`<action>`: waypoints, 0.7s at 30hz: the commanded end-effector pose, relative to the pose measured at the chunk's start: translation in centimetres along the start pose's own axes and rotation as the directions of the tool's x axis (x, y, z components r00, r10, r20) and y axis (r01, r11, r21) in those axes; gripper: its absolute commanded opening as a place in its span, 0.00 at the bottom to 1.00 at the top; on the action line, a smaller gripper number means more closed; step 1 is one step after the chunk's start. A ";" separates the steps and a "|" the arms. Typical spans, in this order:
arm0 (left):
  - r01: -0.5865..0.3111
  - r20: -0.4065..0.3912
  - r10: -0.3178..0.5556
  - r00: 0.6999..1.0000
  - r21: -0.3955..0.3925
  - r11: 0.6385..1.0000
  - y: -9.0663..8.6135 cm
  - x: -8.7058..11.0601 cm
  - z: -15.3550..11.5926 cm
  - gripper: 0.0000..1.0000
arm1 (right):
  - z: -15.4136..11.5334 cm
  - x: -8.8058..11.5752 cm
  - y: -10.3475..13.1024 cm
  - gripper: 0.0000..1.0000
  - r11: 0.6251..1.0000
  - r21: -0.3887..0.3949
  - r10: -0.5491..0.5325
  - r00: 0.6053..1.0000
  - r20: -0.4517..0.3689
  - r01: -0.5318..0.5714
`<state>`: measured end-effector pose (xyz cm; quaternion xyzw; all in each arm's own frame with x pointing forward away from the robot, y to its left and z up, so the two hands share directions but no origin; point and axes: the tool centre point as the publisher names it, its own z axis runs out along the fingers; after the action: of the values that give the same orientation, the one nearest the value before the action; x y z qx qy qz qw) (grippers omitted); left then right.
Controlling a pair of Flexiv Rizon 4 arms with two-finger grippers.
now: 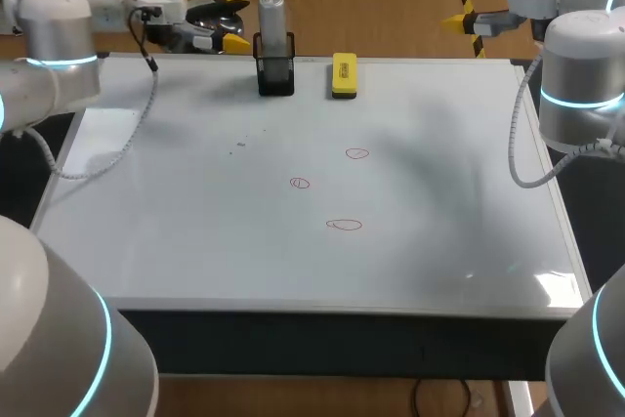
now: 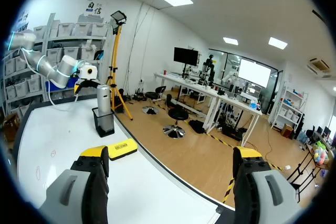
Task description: Pick up the inspection probe, press it on each red-marked spot on the whiteboard one by one, put down the probe, pick up the eraser, and wipe off all the red marks.
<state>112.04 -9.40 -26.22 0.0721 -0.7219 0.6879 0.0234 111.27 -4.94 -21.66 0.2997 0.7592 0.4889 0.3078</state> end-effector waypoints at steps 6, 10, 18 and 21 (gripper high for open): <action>-0.001 -0.068 0.002 0.998 0.018 1.000 0.9 -0.5 3.3 1.00 | 0.0 0.0 0.0 1.00 1.000 0.001 0.000 1.000 -0.001 0.000; 0.002 -0.063 -0.002 0.998 0.009 1.000 1.3 -0.3 4.6 1.00 | 0.0 0.0 0.0 1.00 1.000 0.001 0.000 1.000 -0.001 0.000; 0.008 -0.052 -0.007 0.999 0.029 1.000 1.6 0.2 6.2 1.00 | 0.0 0.0 0.0 1.00 1.000 0.001 0.000 1.000 -0.001 0.000; 0.008 -0.051 -0.007 0.999 0.029 1.000 1.7 0.1 6.6 1.00 | 0.0 0.0 0.0 1.00 1.000 0.001 0.000 1.000 -0.001 0.000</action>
<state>112.30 -15.48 -28.12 0.0555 -0.7111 0.6993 0.0472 111.27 -4.94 -21.66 0.2997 0.7592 0.4889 0.3078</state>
